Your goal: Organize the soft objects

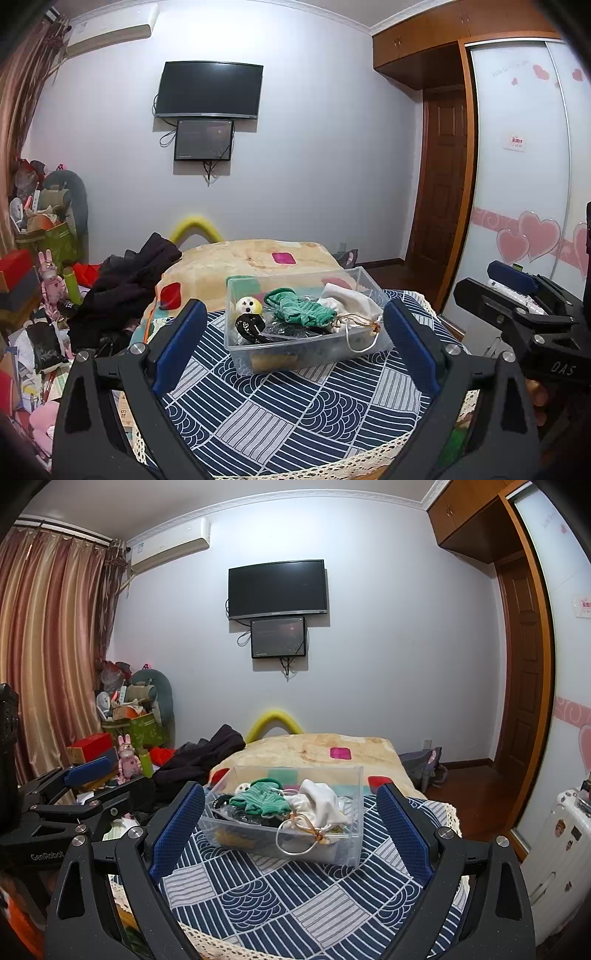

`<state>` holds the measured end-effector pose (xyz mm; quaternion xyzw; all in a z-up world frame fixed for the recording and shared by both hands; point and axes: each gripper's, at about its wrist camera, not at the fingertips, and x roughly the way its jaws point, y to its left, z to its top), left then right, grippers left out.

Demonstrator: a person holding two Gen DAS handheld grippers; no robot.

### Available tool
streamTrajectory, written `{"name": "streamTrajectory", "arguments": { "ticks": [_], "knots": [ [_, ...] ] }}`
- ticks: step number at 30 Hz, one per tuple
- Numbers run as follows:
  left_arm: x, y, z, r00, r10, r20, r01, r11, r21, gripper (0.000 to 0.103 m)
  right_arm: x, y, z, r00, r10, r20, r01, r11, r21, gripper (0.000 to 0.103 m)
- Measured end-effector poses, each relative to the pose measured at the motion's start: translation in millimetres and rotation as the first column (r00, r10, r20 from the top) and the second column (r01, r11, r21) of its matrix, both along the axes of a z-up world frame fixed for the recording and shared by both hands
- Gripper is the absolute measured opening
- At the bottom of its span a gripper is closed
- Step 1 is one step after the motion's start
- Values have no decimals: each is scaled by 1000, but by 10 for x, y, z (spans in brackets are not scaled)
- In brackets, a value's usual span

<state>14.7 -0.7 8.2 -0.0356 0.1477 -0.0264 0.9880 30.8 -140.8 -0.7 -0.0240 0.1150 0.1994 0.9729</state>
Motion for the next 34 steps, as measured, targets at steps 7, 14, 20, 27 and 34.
{"name": "streamTrajectory", "arguments": {
  "ticks": [7, 14, 20, 27, 34],
  "knots": [
    [-9, -5, 0, 1000, -8, 3, 8, 1000, -3, 97, -10, 9, 10, 1000, 4, 0, -4, 1000, -3, 93],
    [2, -19, 0, 1000, -3, 3, 3, 1000, -5, 97, -10, 2, 12, 1000, 4, 0, -4, 1000, 0, 93],
    [2, -24, -4, 1000, -2, 6, 2, 1000, -7, 97, 0, -2, 13, 1000, 3, -2, -3, 1000, 4, 93],
    [2, -4, -6, 1000, -7, 0, 7, 1000, -17, 97, -4, -1, 6, 1000, 3, -2, -3, 1000, 3, 93],
    [-6, 13, -7, 1000, -8, -2, 8, 1000, -23, 97, 3, 1, 8, 1000, 3, -5, -3, 1000, 2, 93]
  ]
}}
